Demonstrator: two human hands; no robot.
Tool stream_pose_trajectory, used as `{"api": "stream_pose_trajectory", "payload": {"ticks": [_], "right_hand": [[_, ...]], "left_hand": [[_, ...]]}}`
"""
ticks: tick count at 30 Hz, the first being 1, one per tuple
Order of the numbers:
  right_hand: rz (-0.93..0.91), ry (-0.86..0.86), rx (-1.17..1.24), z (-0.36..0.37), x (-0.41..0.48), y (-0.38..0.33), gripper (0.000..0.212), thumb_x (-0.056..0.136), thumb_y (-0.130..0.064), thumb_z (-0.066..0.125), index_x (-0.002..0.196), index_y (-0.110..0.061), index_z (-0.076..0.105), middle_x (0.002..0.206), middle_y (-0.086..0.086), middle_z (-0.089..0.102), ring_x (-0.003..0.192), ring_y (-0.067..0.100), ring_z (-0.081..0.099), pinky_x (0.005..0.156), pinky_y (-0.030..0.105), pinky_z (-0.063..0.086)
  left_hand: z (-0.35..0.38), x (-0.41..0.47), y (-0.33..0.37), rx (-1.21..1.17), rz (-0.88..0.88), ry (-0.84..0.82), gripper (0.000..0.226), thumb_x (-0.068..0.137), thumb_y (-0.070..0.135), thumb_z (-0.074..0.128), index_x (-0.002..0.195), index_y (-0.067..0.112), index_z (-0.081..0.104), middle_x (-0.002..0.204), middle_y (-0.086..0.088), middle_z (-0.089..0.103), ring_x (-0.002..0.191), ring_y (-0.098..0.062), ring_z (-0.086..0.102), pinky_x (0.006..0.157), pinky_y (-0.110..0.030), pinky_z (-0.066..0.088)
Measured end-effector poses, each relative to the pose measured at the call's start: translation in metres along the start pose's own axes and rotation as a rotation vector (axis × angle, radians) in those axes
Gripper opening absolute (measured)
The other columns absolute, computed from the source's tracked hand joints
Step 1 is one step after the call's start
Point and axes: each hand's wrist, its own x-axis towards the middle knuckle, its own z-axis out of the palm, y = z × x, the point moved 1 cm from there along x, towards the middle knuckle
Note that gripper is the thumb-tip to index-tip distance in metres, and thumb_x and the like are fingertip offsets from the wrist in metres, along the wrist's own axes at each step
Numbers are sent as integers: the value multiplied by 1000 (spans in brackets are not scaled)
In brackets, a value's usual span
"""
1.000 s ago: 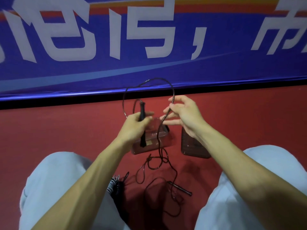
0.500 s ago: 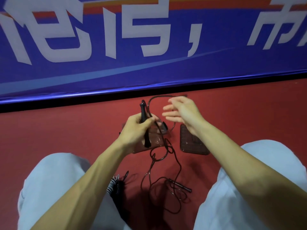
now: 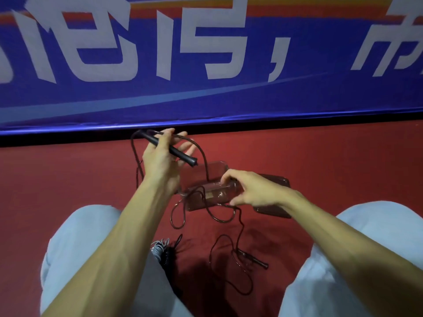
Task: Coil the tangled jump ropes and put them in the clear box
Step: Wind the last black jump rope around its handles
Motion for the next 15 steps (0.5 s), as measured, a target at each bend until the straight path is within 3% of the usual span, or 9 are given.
{"api": "stream_pose_trajectory", "payload": {"ticks": [2,4,7,11,13,15], "right_hand": [[-8,-28,-197,3,0,4,45,80,-14,75,119,-25,55,102,-6,53,95,14,52,85,31,43],[31,-9,-224,3,0,5,43,83,-18,72,122,-24,57,107,0,51,107,18,49,92,31,40],[59,108,-142,-1,2,1,38,86,-21,70,122,-21,60,104,-3,48,100,12,45,82,22,32],[49,153,-68,-5,5,-4,10,82,-25,73,90,-26,67,103,0,64,95,17,60,84,29,46],[71,166,19,-4,6,-2,19,82,-27,73,81,-32,55,93,-1,68,84,19,63,77,34,49],[51,184,135,-2,5,-2,27,84,-25,70,86,-32,45,90,-1,69,78,21,65,74,39,51]], "left_hand": [[-4,5,7,-79,4,11,10,99,14,54,90,9,55,85,-11,69,72,-24,69,64,-34,60],[-4,5,8,-70,-17,-34,10,98,15,54,90,8,55,86,-12,70,76,-26,70,65,-34,59],[2,-2,-1,31,-63,-109,8,98,14,55,93,8,59,90,-13,70,72,-25,69,69,-37,60],[8,-7,-12,107,-86,-147,8,98,13,55,100,8,60,92,-13,70,69,-22,67,79,-43,60],[9,-8,-13,77,-96,-144,9,98,12,54,99,6,60,91,-14,70,68,-22,67,73,-40,60],[10,-9,-12,26,-117,-143,10,98,13,55,97,5,61,90,-14,70,70,-23,68,67,-36,60]]}}
